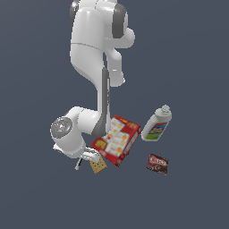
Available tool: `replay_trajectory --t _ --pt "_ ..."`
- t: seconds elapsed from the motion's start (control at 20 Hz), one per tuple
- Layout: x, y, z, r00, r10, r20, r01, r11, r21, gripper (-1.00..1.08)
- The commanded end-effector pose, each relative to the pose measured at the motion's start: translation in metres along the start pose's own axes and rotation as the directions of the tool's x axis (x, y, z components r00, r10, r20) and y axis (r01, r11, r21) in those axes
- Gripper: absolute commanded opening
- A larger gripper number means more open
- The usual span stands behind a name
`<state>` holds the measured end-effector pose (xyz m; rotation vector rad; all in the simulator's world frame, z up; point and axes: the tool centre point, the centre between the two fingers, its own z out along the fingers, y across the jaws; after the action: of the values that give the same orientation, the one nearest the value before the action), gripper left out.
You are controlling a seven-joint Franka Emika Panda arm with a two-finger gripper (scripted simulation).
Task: Pick up a designated object from a clutter of objects.
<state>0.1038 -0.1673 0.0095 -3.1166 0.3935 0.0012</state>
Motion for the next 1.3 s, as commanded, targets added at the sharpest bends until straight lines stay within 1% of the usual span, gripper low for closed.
replay_trajectory --t 0.0,0.4,0.65,0.95,1.25 --pt "0.0 0.0 0.0 1.0 0.0 0.0 0.0 1.0 0.0 -1.0" --pt "-0.001 0.0 -0.002 1.0 0.0 0.0 0.0 1.0 0.0 -1.0" --pt "-0.007 -0.002 -0.01 1.0 0.0 0.0 0.0 1.0 0.0 -1.0" --pt "-0.021 -0.008 -0.031 1.0 0.0 0.0 0.0 1.0 0.0 -1.0" --pt "-0.045 -0.016 -0.065 1.0 0.0 0.0 0.0 1.0 0.0 -1.0"
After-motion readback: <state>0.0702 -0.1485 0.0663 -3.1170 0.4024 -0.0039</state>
